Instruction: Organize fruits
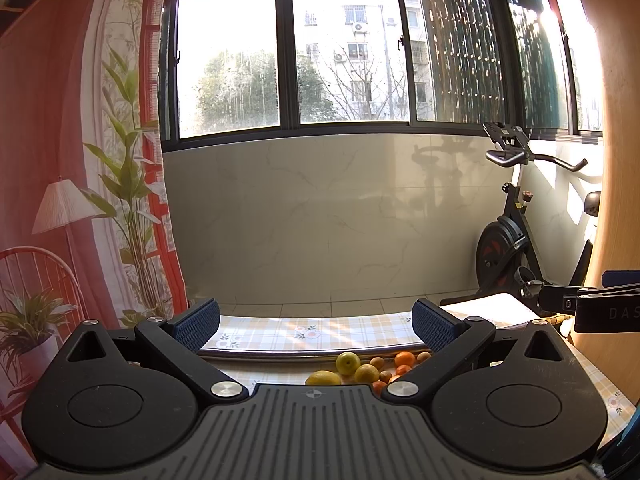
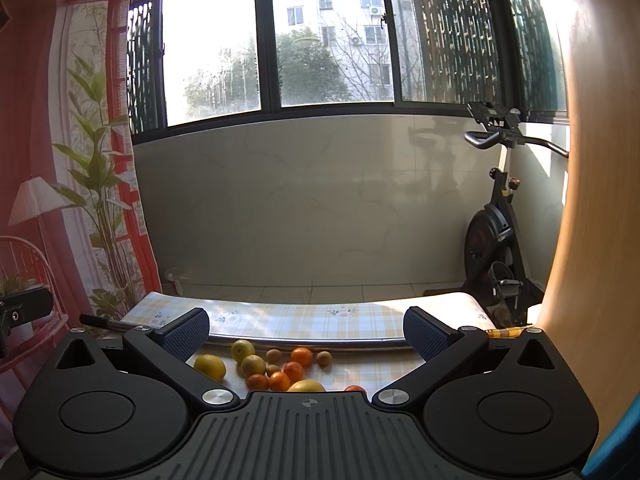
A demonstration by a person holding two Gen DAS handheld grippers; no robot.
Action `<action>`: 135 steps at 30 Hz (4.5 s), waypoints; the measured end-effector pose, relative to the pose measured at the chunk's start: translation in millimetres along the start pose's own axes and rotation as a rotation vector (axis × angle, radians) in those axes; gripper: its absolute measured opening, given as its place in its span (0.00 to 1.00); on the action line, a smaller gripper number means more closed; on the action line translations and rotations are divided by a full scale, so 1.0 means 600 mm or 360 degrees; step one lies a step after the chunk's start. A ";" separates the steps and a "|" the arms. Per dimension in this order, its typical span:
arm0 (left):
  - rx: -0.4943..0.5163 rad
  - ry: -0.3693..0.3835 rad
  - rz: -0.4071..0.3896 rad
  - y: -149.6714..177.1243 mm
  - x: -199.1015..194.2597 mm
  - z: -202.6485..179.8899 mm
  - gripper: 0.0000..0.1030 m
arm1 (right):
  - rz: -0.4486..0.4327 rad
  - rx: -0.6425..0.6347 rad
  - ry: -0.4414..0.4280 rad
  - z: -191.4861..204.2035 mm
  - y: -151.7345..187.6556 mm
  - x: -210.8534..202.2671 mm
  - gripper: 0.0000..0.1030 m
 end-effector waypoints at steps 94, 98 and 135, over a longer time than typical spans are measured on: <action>-0.0572 0.0139 0.0879 0.423 0.473 0.054 0.86 | 0.0666 0.0132 0.0014 -0.140 0.449 0.421 0.35; -0.0648 0.0104 0.0965 0.448 0.494 0.049 0.86 | 0.0663 0.0153 0.0017 -0.141 0.450 0.418 0.35; -0.0523 0.0311 0.0887 0.360 0.336 0.050 0.62 | 0.0568 0.0160 -0.0097 -0.072 0.388 0.313 0.34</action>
Point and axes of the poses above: each gripper's, at about its wrist camera, not at the fingertips, and x roughly the way its jaws point, z to its left, y to its underside, the point moved 8 cm from there along x, roughly the way its jaws point, and after that the axes turned 15 degrees about -z, right-handed, at the moved point
